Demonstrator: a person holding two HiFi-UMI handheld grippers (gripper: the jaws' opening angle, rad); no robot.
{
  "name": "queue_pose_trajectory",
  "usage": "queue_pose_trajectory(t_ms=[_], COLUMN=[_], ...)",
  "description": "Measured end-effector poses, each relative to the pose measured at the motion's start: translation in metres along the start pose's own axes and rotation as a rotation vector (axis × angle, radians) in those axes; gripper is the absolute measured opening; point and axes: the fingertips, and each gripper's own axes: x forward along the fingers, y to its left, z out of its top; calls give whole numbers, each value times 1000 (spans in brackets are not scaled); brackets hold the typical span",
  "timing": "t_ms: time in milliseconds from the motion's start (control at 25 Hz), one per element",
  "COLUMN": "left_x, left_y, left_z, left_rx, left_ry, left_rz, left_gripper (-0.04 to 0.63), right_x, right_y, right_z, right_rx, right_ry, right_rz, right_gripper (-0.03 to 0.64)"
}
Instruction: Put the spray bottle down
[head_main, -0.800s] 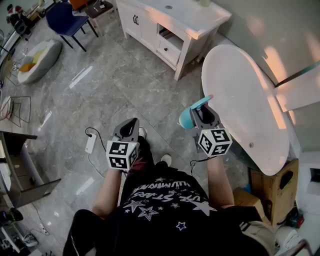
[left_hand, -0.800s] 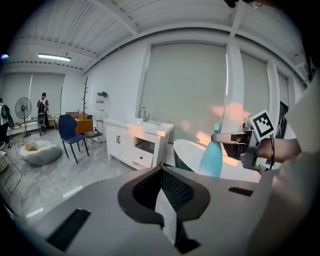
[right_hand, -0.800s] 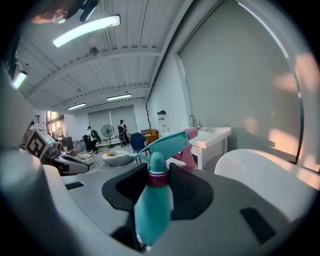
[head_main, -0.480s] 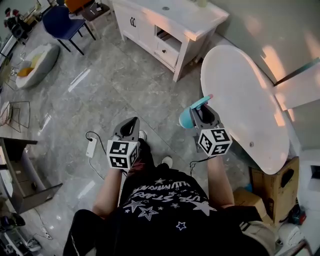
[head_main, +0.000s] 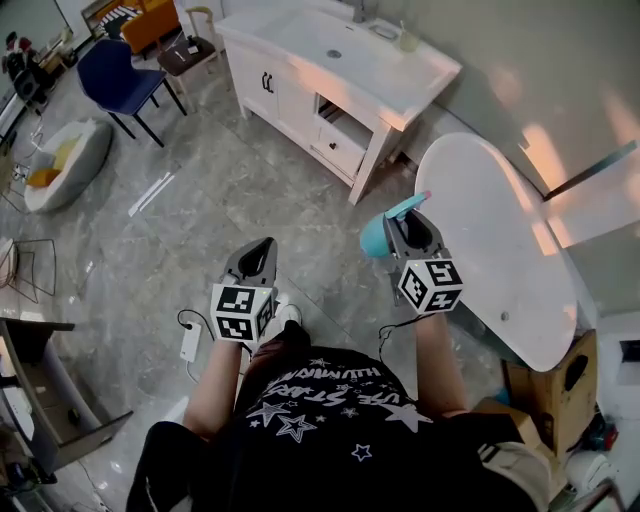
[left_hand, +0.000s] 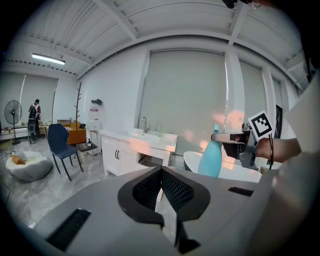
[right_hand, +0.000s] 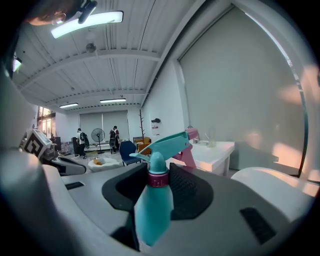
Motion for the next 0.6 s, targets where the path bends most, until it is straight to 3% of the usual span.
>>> queue_pose_trajectory(t_ms=[320,600], left_x=[24,54], left_y=[94,114], left_z=[25,29], left_rx=[17,-4], left_ry=[-2,39], left_rz=[-16,-76], left_gripper=[15,15], right_x=[78,110], right_y=[20,17], right_z=[30,29], right_rx=[19,21], right_ry=[-30,14], right_rz=[-84,-120], right_gripper=[150,150])
